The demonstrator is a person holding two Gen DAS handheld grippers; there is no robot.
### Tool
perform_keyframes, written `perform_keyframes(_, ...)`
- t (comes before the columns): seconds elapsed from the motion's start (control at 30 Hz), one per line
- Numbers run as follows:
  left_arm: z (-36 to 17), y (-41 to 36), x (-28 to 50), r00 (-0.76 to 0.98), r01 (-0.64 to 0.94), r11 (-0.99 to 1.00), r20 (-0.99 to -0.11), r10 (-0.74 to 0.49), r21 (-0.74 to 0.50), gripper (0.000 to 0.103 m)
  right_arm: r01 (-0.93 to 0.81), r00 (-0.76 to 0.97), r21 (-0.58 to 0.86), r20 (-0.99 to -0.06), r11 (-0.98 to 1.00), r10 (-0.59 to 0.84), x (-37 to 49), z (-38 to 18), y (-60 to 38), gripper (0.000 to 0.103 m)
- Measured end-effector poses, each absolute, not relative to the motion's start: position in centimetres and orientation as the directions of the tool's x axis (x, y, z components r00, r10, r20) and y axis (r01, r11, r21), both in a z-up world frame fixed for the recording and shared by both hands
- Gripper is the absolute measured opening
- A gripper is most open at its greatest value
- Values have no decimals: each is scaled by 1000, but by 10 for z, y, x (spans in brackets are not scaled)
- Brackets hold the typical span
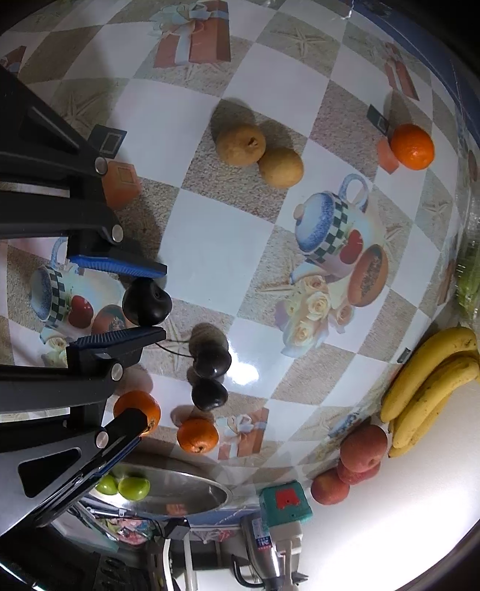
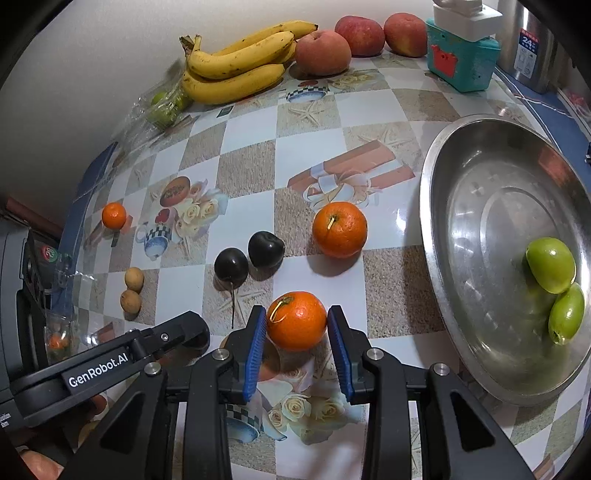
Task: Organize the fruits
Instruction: 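Grasp the black plum with the left tool while the right tool drops the tangerine into the bowl, then carry the black plum over the steel bowl and open the left tool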
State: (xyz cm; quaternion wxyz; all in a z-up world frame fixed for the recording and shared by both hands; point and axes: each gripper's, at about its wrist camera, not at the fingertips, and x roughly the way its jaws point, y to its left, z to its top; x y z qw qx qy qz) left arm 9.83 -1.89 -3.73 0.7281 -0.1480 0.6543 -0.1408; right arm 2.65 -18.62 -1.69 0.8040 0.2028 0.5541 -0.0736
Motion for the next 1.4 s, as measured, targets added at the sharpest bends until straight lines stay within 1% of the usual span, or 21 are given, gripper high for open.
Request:
perform_keyframes(0.37, -19, -12, 96, 168, 10, 898, -884, -436, -441, 29, 363, 435, 280, -894, 888, 104, 20, 5, -198, 35)
perform_keyframes(0.7, -6, -20, 93, 190, 37, 883, -865, -465, -467, 29, 467, 483, 295, -875, 834, 39, -1, 19, -244, 35)
perform_keyframes(0.73, -4, -23, 93, 192, 43, 883, -863, -467, -468, 29, 479, 488, 291, -873, 828, 25, -4, 21, -250, 35)
perform_keyframes(0.77, -3, -25, 92, 194, 49, 883, -863, -467, -467, 29, 489, 494, 288, -869, 823, 11, -6, 24, -255, 31)
perform_keyframes(0.9, 2, -39, 89, 196, 92, 882, -860, -471, -462, 29, 551, 512, 273, -857, 788, -61, -22, 33, -281, 31)
perform_keyframes(1.03, 3, -49, 86, 190, 119, 884, -864, -467, -452, 29, 589, 508, 302, -860, 750, -53, -31, 27, -299, 31)
perform_keyframes(1.27, 5, -68, 79, 183, 181, 880, -864, -469, -440, 29, 600, 499, 293, -864, 744, -63, -32, 27, -302, 31)
perform_keyframes(1.4, 11, -91, 72, 189, 258, 855, -844, -502, -450, 29, 616, 478, 278, -876, 737, -69, -34, 25, -302, 31)
